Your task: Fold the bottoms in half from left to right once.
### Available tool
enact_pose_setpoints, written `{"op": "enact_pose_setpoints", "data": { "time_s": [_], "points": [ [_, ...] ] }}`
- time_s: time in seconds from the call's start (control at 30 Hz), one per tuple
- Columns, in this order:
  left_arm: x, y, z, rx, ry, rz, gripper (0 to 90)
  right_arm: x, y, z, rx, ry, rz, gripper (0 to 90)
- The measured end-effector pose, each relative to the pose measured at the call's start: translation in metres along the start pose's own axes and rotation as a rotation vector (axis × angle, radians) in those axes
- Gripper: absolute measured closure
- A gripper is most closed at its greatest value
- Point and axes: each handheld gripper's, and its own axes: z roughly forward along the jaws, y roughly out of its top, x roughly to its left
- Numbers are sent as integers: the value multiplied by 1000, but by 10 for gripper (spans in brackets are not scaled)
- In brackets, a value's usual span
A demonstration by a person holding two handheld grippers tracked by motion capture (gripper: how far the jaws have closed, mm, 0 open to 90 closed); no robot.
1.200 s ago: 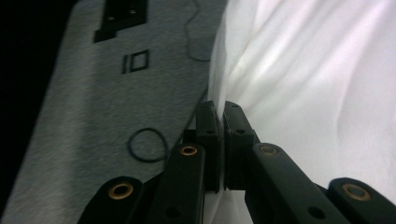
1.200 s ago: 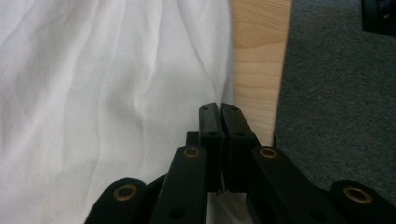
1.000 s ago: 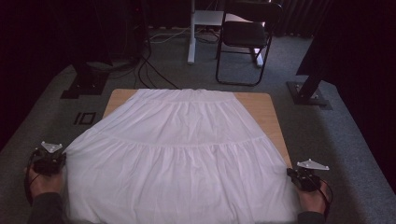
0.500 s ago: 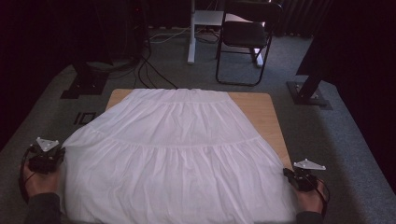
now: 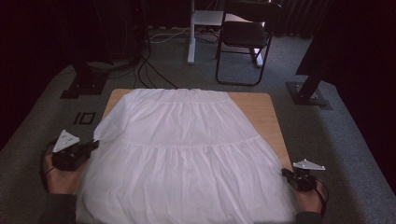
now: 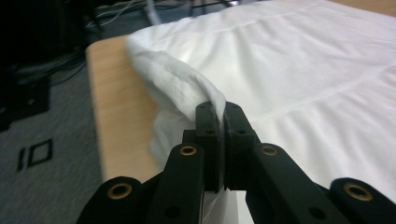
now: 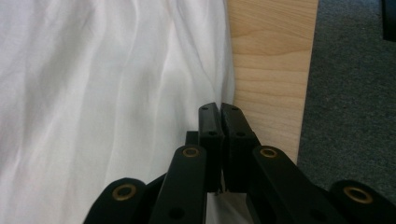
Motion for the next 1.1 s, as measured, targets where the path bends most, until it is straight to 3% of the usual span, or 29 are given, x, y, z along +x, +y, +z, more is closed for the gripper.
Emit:
{"op": "enact_pose_setpoints", "data": {
  "time_s": [0.13, 0.17, 0.23, 0.43, 0.6, 0.63, 0.7, 0.83, 0.93, 0.97, 1.07, 1.1],
  "points": [
    [-24, 15, 17, 11, -59, 58, 872, 2, 0, 0, 1, 5, -2, 874],
    [-24, 15, 17, 11, -59, 58, 873, 2, 0, 0, 1, 5, -2, 874],
    [-43, 27, 25, -12, -131, 88, 872, 2, 0, 0, 1, 10, -3, 874],
    [-92, 63, 41, -56, -265, 179, 872, 3, 1, 1, 0, 15, -9, 874],
    [-147, 90, 72, -76, -415, 242, 873, 6, 2, 1, 4, 16, -19, 874],
    [-161, 95, 79, -75, -436, 265, 873, 6, 2, 2, 5, 16, -23, 874],
    [-193, 103, 97, -52, -435, 345, 873, 8, 3, 2, 9, 16, -24, 874],
    [-245, 112, 129, -41, -591, 350, 874, 10, 4, 3, 10, 11, -33, 874],
    [-271, 112, 145, -63, -755, 308, 874, 10, 4, 3, 12, 9, -33, 874],
    [-280, 110, 152, -51, -786, 311, 873, 10, 4, 3, 11, 11, -33, 874],
    [-289, 102, 167, 4, -778, 319, 861, 11, 5, 3, 16, 6, -32, 848],
    [-287, 99, 172, 22, -786, 310, 824, 12, 6, 3, 20, 1, -30, 781]
  ]
}}
